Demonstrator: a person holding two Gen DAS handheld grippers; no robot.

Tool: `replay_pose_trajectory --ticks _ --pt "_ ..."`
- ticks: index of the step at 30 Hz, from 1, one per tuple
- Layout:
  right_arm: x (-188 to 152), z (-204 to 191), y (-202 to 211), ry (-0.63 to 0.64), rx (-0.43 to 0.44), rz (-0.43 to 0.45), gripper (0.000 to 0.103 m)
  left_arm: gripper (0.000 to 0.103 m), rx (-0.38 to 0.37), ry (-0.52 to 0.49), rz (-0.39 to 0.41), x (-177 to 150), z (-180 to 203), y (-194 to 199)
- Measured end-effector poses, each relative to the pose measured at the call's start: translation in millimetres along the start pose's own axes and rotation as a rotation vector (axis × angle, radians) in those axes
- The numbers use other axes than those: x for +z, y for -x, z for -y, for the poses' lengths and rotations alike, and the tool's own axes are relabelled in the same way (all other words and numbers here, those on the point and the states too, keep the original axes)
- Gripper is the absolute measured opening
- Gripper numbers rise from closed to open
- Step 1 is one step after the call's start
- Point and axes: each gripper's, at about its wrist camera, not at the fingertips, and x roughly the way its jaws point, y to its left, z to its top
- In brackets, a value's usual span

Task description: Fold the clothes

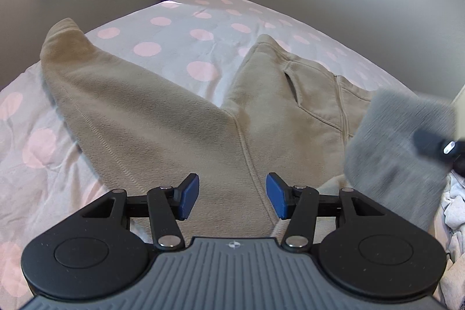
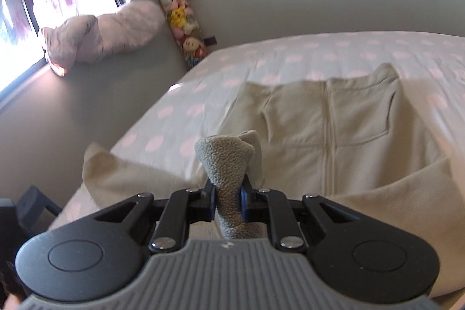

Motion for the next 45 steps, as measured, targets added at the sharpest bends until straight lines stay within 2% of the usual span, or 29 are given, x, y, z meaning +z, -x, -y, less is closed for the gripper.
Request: replay_pose_trajectory --ticks 8,16,19,22,27,29,31,35,40,45 --pt "-49.1 -28.6 -39.8 0.095 0.030 -0.130 0.018 0.049 0.041 0.005 -0.037 -2.8 -15.9 -11.9" --pt "-80.6 -35.0 -72.2 0.129 0.036 -0.256 0.019 0.049 0.054 -0.008 -0.064 1.1 -19.3 -18.8" --pt "-82.9 -37.0 -75.4 0.146 0.054 -0.271 0.027 0.049 0.049 -0.018 -0.079 0.2 -17.0 -21.7" --pt "-82.0 -37.7 -71.5 0.155 0.131 -0.280 0.050 0.049 0.035 -0.009 -0.090 -0.6 -16.6 -22.9" --pt "-75.3 -28.6 -45.1 0.163 0.183 -0.242 0.051 0.053 -0.002 0.036 -0.112 -1.7 -22.2 -22.7" --pt "-71.2 -17.3 -29.7 0.141 0.188 -0.215 0.058 0.054 -0.025 0.064 -0.132 -3.2 -24.2 -22.5" --pt "-68.6 -4.0 -10.0 0.141 0.167 -0.178 0.063 0.056 -0.058 0.092 -0.148 -5.7 -24.0 -21.1" --pt "-72.5 28.9 26.1 0.131 0.107 -0.116 0.066 0.062 -0.106 0.120 -0.173 -11.0 -18.1 -22.3" --pt "-88.5 75.0 65.4 0.123 -0.023 -0.058 0.067 0.062 -0.085 0.161 -0.261 -24.2 -15.0 -38.0" --pt "-103.9 118.4 85.3 0.068 -0.168 -0.056 0.070 0.067 -0.071 0.248 -0.300 -35.8 -21.6 -46.3"
